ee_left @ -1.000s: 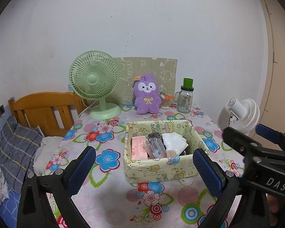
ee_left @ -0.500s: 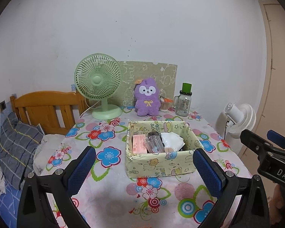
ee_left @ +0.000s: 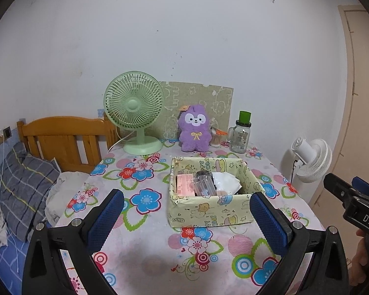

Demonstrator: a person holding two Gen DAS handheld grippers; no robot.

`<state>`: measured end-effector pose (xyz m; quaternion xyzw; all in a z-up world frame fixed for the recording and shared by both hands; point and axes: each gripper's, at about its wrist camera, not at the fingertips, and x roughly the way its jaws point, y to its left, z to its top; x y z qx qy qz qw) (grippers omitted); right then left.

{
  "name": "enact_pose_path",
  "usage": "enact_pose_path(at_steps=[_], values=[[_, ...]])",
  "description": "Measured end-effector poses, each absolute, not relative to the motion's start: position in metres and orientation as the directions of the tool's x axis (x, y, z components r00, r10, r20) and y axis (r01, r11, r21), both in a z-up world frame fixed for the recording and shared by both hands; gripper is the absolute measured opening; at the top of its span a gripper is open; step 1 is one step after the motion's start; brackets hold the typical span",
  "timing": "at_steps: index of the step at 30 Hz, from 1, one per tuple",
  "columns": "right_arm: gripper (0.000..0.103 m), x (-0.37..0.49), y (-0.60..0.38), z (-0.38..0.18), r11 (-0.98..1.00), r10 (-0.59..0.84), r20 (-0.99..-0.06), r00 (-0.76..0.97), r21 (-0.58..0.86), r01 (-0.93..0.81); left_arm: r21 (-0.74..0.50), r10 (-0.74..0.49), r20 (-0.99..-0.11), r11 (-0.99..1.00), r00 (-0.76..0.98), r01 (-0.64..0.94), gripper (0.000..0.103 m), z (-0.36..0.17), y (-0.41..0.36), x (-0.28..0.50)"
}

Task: Organize soft objects

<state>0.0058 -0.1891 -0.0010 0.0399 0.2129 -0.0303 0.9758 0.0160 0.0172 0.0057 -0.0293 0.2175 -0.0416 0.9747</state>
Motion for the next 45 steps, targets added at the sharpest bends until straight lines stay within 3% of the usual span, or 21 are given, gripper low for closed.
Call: enact_pose_path(at_steps=[45], values=[[0.103, 0.01, -0.176, -0.002, 0.998, -0.016, -0.408, 0.913, 0.052, 0.041, -0.069, -0.117, -0.421, 0.993, 0.9, 0.096, 0.103, 0.007, 0.008, 0.018]])
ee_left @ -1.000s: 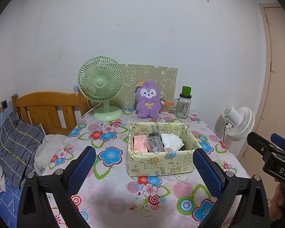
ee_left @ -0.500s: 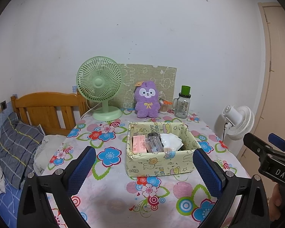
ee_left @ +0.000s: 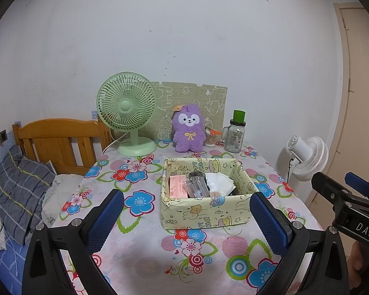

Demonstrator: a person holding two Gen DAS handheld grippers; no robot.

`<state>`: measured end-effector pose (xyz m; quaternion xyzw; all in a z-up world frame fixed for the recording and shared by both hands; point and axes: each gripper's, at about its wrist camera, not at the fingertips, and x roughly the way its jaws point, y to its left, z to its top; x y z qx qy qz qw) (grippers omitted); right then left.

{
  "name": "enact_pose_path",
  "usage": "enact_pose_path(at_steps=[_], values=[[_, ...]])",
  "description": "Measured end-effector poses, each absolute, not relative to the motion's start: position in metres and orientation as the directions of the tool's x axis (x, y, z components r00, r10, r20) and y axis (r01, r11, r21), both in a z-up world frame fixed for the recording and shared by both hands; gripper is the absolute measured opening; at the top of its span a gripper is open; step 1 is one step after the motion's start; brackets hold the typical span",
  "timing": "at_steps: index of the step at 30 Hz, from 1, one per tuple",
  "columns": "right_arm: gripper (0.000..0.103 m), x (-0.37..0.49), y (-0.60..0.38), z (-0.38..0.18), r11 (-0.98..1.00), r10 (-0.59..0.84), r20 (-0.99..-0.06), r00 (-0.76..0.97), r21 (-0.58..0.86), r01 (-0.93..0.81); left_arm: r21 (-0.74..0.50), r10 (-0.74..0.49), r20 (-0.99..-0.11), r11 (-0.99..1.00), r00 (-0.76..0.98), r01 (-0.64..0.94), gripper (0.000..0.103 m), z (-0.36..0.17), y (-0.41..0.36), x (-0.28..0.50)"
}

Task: Organize soft objects

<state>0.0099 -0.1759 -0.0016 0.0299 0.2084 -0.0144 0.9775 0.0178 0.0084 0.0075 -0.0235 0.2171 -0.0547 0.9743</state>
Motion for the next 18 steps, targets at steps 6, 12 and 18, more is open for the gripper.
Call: enact_pose_path(at_steps=[6, 12, 18], values=[[0.103, 0.0096, -0.1769, -0.001, 0.998, -0.019, -0.408, 0.913, 0.052, 0.044, -0.069, -0.12, -0.42, 0.993, 0.9, 0.1, 0.103, 0.0071, 0.0081, 0.0183], [0.103, 0.01, -0.1773, -0.0005, 0.998, -0.017, -0.411, 0.912, 0.052, 0.042, -0.072, -0.121, -0.421, 0.992, 0.899, 0.101, 0.103, 0.0066, 0.0068, 0.0193], [0.103, 0.01, -0.1777, -0.0003, 0.998, -0.019, -0.411, 0.912, 0.051, 0.044, -0.069, -0.118, -0.423, 0.993, 0.898, 0.098, 0.103, 0.0065, 0.007, 0.0192]])
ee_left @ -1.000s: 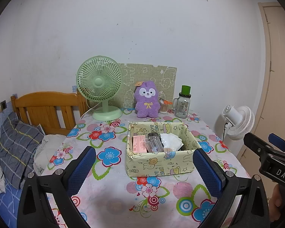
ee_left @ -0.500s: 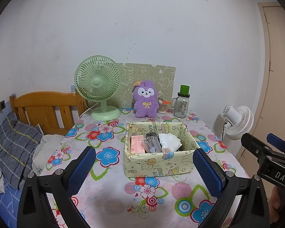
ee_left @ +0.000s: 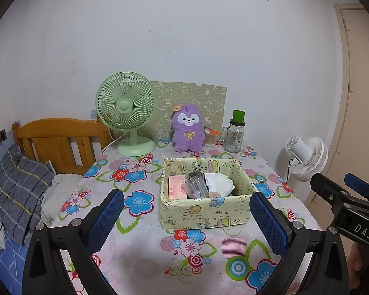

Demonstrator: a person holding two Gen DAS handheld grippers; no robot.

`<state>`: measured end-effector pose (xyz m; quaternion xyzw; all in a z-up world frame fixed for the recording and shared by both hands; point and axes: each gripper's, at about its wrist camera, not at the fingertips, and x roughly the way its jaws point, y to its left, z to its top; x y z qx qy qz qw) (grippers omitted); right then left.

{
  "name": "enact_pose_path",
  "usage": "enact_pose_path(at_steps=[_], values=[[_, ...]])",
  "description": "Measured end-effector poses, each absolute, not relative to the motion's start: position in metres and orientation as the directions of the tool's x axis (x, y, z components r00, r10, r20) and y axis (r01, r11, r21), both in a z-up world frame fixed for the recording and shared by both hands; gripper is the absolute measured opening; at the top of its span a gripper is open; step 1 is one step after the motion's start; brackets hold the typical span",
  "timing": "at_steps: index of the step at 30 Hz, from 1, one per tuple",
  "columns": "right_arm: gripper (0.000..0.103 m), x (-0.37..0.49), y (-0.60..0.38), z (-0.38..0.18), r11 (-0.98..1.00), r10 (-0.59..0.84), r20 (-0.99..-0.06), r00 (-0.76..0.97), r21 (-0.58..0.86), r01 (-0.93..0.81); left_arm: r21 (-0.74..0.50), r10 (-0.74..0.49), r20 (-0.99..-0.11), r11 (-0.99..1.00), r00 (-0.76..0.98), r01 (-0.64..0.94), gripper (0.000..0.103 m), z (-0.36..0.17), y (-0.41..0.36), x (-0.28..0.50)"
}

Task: Organize soft objects

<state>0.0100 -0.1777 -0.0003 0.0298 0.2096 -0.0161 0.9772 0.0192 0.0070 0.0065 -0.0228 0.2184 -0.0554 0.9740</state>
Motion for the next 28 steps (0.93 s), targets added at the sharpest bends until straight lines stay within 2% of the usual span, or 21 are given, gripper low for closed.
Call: enact_pose_path(at_steps=[28], values=[[0.103, 0.0104, -0.1782, 0.001, 0.998, -0.02, -0.412, 0.911, 0.052, 0.045, -0.068, -0.119, -0.424, 0.993, 0.898, 0.099, 0.103, 0.0068, 0.0061, 0.0204]])
